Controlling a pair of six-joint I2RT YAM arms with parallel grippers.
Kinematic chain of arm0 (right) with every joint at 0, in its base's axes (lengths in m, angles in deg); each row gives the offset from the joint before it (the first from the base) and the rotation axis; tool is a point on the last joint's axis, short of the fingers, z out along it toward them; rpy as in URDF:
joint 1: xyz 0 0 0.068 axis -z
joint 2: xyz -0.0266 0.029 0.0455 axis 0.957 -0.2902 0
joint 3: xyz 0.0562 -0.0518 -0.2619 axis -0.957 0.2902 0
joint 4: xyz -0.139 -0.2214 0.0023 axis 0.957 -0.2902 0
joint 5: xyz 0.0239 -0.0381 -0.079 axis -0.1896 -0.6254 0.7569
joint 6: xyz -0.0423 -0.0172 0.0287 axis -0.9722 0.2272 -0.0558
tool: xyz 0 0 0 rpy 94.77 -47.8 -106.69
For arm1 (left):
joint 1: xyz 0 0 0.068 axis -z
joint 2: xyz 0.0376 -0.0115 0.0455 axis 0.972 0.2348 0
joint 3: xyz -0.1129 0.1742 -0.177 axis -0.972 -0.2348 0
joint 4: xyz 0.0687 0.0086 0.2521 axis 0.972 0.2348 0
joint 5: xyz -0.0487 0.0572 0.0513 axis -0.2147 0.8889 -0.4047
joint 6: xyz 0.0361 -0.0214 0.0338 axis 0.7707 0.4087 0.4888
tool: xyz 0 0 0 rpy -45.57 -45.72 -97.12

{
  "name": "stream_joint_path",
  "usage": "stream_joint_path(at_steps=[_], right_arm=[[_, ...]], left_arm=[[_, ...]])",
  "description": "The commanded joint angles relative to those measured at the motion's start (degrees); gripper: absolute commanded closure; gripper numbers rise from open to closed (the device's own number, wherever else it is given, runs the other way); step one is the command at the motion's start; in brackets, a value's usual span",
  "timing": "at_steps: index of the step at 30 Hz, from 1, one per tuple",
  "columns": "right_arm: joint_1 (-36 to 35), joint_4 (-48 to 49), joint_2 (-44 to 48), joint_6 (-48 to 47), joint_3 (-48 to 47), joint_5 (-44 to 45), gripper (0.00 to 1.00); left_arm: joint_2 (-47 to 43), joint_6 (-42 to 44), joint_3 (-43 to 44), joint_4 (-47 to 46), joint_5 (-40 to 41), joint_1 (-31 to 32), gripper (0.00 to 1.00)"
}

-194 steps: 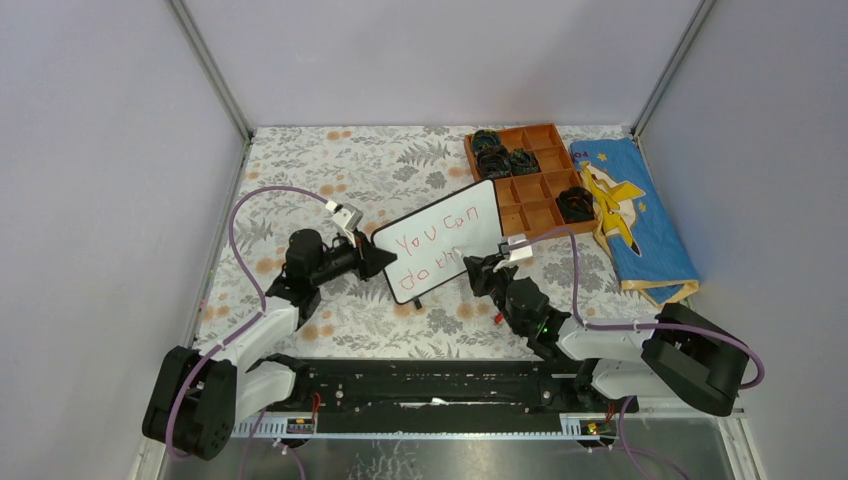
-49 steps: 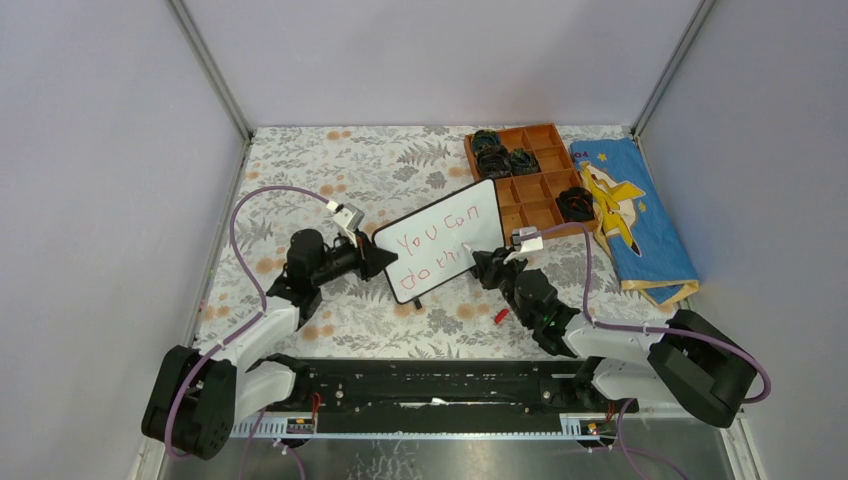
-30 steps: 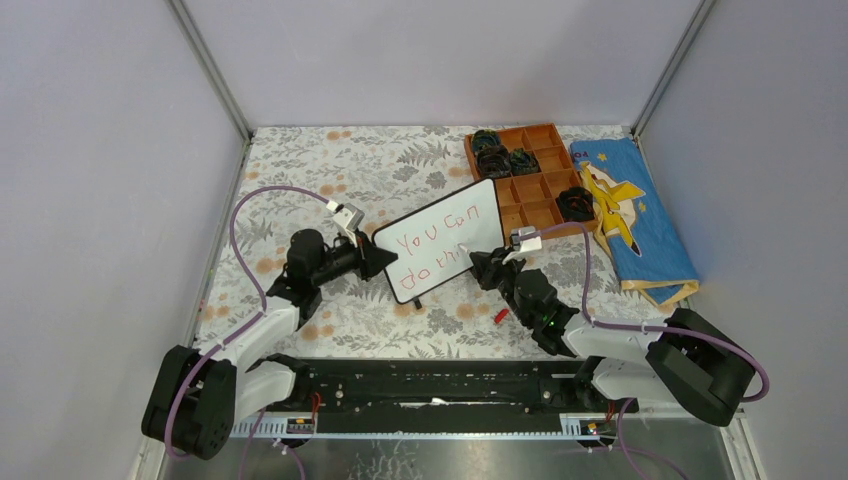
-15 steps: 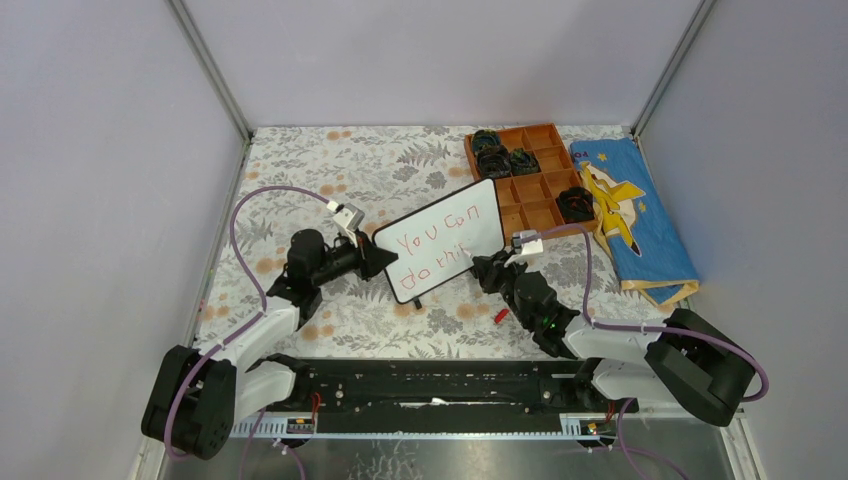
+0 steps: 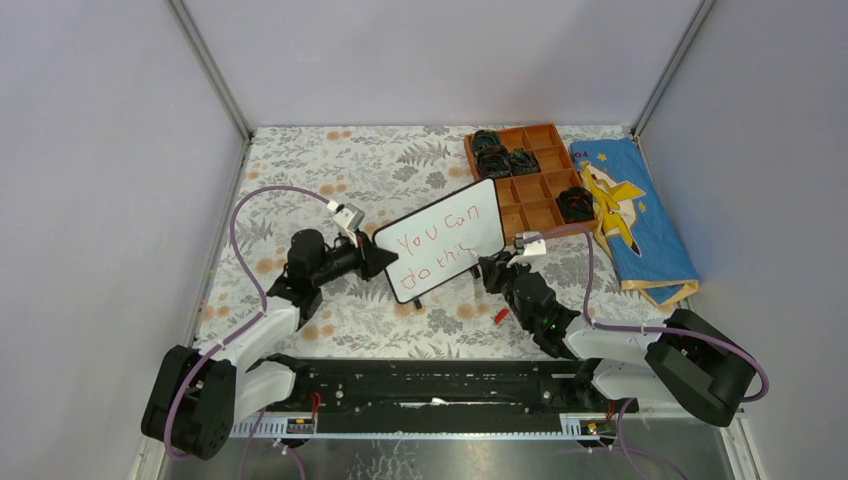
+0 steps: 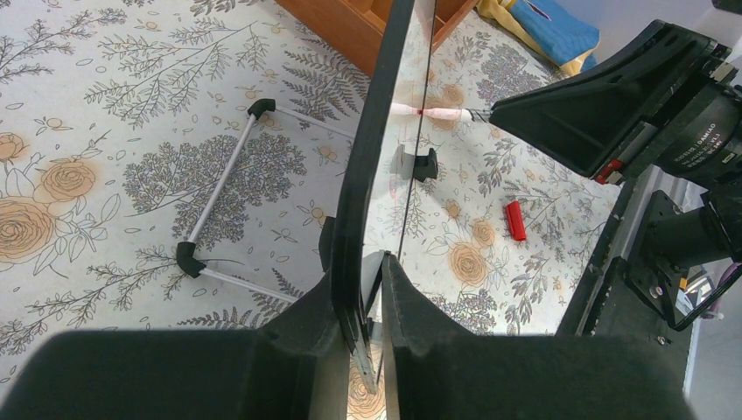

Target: Write a sentence on the whiteboard

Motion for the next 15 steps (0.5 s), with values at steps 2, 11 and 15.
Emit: stream_joint_path(at_steps=[2,11,15], right_arm=[[0.22,-1.2,0.13,0.53,-0.72,2.28,1.0],[0.28,-1.71,0.58,-0.28,-0.18,-2.38,1.0],[0.28,-1.55,0.51,0.16,-0.11,-4.05,1.0]], left_arm=[[0.93,5.62,-0.53,5.9,5.59,0.05,0.88],[1.0,5.62,-0.44,5.98,5.61,0.12,0.87],[1.1,5.62,-0.44,5.98,5.61,0.13,0.87]])
